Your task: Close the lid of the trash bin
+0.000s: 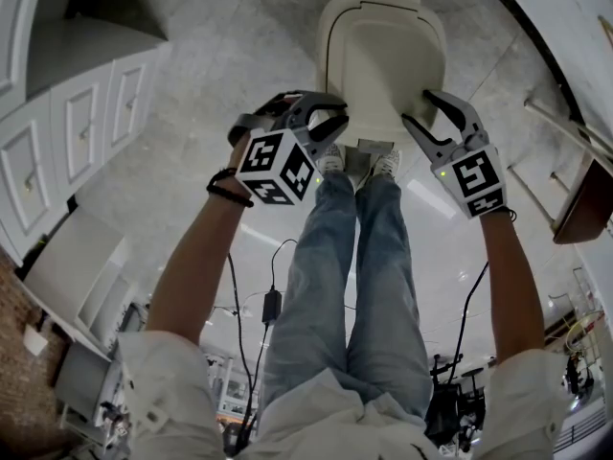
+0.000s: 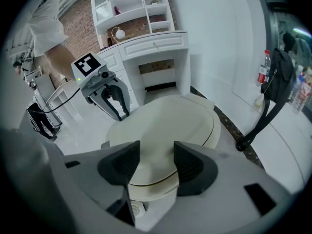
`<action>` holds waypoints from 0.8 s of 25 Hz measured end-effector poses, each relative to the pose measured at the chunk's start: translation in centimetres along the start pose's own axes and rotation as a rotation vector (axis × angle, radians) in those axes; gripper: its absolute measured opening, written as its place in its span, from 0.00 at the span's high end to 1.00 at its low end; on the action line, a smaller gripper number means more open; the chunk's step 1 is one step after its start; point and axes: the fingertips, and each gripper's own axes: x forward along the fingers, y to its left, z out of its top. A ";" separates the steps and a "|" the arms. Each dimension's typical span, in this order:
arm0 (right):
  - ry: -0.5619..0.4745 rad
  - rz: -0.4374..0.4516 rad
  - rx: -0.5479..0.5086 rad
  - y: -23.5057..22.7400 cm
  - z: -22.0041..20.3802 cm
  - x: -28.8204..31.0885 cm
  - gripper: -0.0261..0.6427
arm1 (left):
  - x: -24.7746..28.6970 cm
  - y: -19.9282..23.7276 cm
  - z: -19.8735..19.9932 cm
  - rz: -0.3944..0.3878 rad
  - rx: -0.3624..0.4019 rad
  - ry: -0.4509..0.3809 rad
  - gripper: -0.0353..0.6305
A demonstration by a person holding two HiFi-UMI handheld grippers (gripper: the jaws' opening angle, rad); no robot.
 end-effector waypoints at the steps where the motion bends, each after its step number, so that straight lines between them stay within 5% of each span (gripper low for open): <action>1: 0.003 -0.003 0.002 0.0 0.0 0.0 0.61 | 0.0 0.0 0.0 0.002 0.000 0.002 0.82; 20: 0.006 -0.026 0.008 -0.2 -0.3 0.2 0.63 | 0.5 0.4 -0.2 0.020 -0.047 0.011 0.86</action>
